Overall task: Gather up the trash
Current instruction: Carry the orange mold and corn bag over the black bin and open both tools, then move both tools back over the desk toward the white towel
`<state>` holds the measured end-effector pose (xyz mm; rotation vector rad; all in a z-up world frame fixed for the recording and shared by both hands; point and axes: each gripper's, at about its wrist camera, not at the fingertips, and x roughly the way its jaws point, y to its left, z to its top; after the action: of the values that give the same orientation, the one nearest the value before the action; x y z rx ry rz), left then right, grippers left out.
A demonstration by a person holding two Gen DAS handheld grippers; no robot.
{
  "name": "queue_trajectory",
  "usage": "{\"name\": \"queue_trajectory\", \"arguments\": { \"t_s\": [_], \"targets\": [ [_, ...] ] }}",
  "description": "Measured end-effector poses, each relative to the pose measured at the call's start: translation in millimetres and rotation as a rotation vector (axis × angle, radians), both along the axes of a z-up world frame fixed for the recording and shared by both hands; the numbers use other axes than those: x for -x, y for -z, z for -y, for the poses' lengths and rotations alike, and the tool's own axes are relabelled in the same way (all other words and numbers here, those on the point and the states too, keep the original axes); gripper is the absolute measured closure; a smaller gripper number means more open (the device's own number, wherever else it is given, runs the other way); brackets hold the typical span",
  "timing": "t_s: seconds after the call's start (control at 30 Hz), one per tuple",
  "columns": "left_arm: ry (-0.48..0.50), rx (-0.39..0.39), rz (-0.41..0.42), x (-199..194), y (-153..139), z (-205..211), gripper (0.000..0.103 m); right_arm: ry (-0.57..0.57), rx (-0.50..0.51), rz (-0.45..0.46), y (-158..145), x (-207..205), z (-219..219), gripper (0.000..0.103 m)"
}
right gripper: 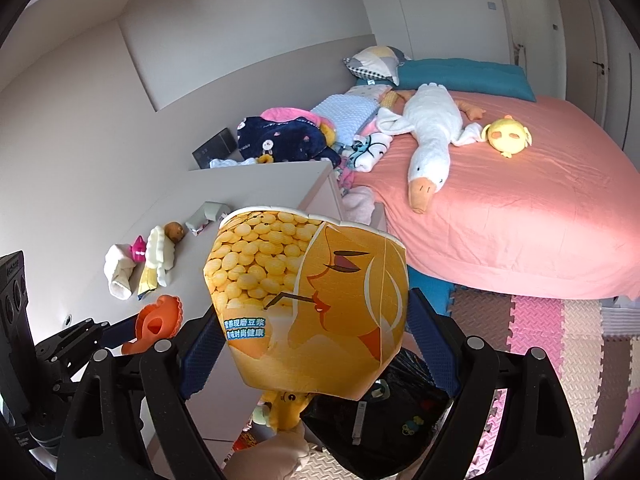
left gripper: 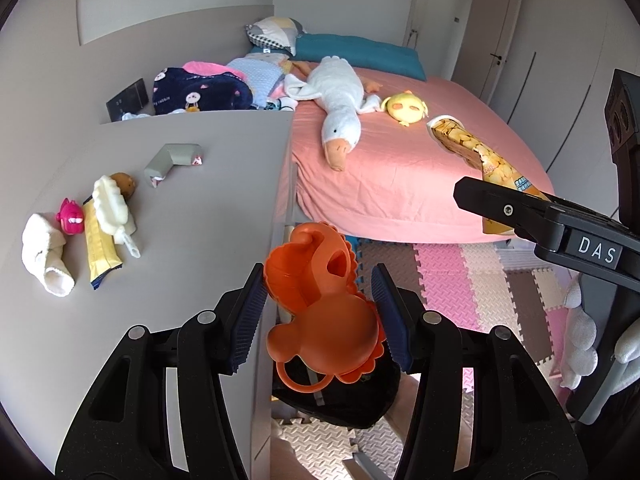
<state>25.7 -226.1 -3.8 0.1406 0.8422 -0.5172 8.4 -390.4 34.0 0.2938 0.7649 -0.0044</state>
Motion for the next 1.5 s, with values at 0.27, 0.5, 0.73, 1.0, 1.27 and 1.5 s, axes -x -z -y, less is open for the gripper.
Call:
{"name": "queue_trajectory", "arguments": {
  "t_s": [0.27, 0.5, 0.73, 1.0, 1.27, 1.5],
  "targets": [
    [0.058, -0.019, -0.046, 4, 14, 27, 0.048, 0.027, -0.028, -0.002, 6, 9, 19, 0.015],
    [0.047, -0.055, -0.034, 7, 19, 34, 0.006, 0.112, -0.036, 0.043, 3, 19, 38, 0.003],
    [0.008, -0.052, -0.05, 3, 23, 23, 0.006, 0.14, -0.05, 0.039, 7, 21, 50, 0.003],
    [-0.013, -0.047, -0.063, 1, 28, 17, 0.006, 0.113, -0.046, 0.019, 14, 15, 40, 0.003],
    [-0.045, -0.047, -0.073, -4, 33, 0, 0.006, 0.065, -0.044, 0.014, 18, 2, 17, 0.003],
    [-0.089, -0.039, -0.082, -12, 35, -27, 0.006, 0.013, -0.039, -0.011, 25, -15, -10, 0.003]
  ]
}}
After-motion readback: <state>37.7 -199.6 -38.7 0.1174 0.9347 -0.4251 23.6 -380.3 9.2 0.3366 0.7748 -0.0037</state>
